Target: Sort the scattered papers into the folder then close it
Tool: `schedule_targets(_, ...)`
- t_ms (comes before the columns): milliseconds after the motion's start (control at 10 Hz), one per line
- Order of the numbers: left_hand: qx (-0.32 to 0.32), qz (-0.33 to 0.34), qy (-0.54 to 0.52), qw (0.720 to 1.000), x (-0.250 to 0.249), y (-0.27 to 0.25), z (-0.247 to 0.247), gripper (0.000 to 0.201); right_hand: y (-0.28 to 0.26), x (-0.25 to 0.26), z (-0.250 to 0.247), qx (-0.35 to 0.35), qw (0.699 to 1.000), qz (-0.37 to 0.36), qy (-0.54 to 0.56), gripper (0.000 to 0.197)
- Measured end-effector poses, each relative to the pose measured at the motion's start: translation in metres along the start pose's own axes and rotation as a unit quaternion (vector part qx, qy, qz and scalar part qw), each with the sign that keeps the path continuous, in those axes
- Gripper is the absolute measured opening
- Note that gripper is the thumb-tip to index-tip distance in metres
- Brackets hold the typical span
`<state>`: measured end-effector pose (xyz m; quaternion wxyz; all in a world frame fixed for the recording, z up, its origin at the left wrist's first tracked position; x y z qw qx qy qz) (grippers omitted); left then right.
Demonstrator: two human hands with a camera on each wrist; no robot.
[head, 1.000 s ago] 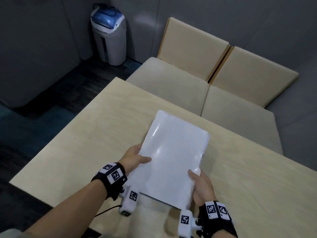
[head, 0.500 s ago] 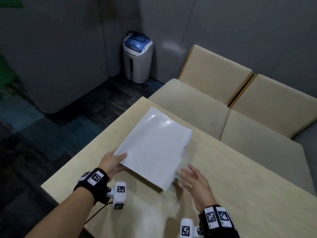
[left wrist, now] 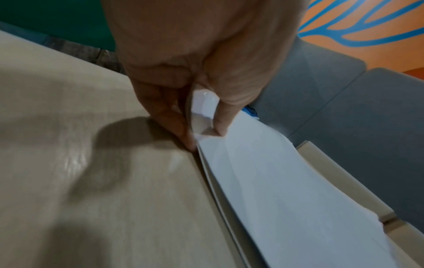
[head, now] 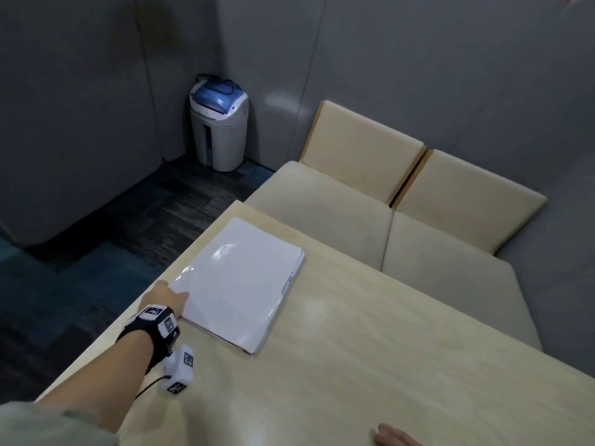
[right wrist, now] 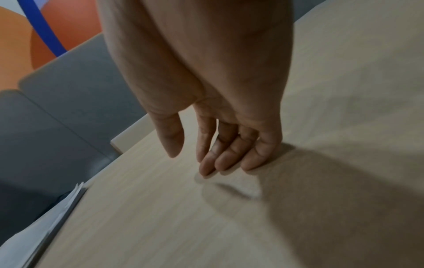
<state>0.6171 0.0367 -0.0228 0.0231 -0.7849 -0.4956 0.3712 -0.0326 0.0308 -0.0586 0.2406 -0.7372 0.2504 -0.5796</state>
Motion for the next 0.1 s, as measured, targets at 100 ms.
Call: schedule_targets(100, -0.164, -0.047, 0.058, 0.984, -0.0006, -0.0110, 0.0013, 0.089, -0.0726, 0.0186, 0.1698, -0.024, 0.999, 0.030, 0.003, 0.031)
Point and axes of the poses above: each hand's wrist, its own y-axis towards the middle knuckle, its own z-axis out of the palm, x = y × z, the point moved 1 cm from there along y, towards the middle knuckle, and after that the axes turned 8 degrees about z, right-handed, at the moved point
